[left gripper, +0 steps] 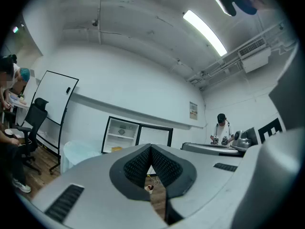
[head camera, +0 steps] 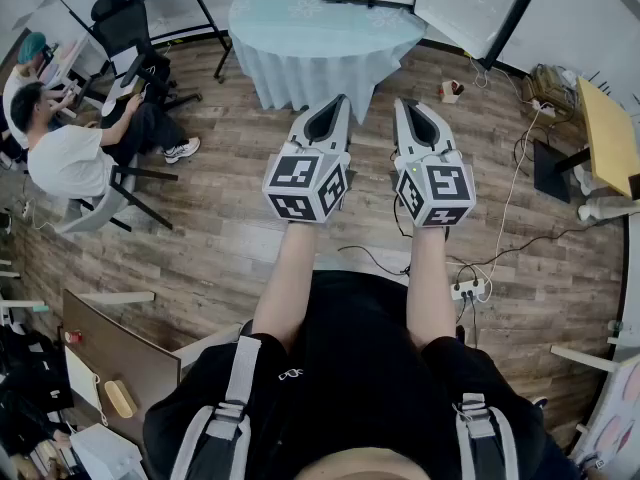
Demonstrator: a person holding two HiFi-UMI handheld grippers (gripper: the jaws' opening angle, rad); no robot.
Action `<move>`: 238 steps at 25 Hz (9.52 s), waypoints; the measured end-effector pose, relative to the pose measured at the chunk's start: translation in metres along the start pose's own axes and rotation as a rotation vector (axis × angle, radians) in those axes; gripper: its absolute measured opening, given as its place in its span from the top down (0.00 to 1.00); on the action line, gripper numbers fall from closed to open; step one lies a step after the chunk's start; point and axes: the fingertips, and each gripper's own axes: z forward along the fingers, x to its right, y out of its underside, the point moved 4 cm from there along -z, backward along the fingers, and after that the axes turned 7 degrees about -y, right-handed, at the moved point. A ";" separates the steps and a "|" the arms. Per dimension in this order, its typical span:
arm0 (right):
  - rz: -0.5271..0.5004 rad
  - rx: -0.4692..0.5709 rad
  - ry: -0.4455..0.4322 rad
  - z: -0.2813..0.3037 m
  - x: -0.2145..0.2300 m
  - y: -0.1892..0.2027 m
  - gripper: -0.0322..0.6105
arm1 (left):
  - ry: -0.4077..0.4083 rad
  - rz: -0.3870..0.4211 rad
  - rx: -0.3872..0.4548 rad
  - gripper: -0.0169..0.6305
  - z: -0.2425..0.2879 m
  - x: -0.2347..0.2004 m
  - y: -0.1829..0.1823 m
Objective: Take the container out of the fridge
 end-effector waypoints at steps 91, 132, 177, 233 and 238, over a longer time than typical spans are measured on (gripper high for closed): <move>0.018 -0.072 0.097 0.545 0.372 0.055 0.95 | -0.023 -0.025 -0.169 0.97 0.613 -0.267 0.010; -0.094 -0.668 0.018 0.699 0.553 0.253 0.86 | -0.373 -0.274 -0.460 0.89 0.784 -0.322 0.183; 0.132 -0.623 0.075 0.682 0.528 0.253 0.91 | -0.416 -0.223 -0.367 0.95 0.768 -0.327 0.159; -0.150 -0.147 0.268 0.516 0.384 0.055 0.92 | -0.043 0.076 0.040 0.95 0.606 -0.260 -0.033; -0.145 -0.172 0.289 0.513 0.394 0.066 0.93 | -0.027 0.071 0.009 0.95 0.613 -0.255 -0.017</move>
